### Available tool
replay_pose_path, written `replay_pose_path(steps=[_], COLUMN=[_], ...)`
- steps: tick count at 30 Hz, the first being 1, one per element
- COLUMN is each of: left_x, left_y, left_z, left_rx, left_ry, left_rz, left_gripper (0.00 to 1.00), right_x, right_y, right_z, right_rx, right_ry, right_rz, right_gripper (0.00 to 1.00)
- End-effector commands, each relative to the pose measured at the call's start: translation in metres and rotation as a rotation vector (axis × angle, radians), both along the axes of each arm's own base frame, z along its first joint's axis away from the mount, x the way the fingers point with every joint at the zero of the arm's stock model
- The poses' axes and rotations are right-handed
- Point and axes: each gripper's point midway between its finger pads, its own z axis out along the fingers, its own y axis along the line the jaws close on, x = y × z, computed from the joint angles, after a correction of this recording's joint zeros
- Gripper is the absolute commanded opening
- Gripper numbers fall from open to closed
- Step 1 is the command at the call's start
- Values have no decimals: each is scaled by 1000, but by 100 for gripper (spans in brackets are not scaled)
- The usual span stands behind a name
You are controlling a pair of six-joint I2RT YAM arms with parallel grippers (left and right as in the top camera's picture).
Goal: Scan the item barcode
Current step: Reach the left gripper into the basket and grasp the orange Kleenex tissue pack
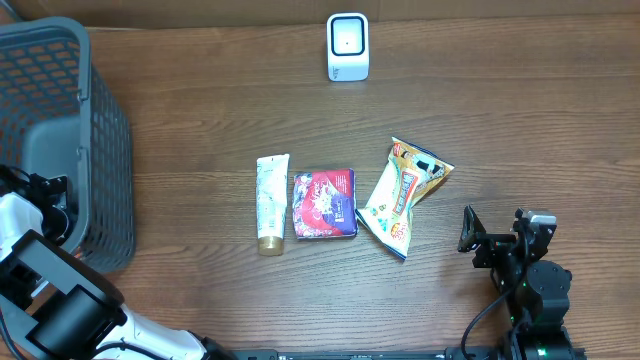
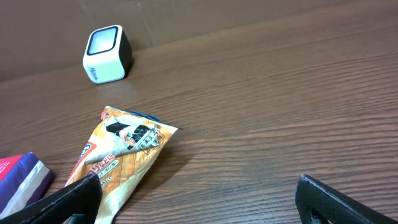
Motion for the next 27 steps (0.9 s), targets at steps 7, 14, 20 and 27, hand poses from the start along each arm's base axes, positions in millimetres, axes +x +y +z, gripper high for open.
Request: replay_pose_path(steps=[7, 14, 20, 27], left_x=[-2, -2, 15, 69], left_y=[-6, -6, 12, 40], left_z=[-8, -8, 16, 131], left_rx=[-26, -27, 22, 61], left_ry=[8, 5, -56, -307], left_rz=[2, 16, 66, 146], left_gripper=[32, 4, 4, 4], right_x=[0, 0, 0, 0], right_y=[0, -1, 0, 0], right_z=[-4, -4, -4, -4], right_rx=[-2, -2, -2, -2], right_ry=[6, 6, 6, 6], right_rz=[-5, -5, -5, -5], right_gripper=[100, 100, 100, 100])
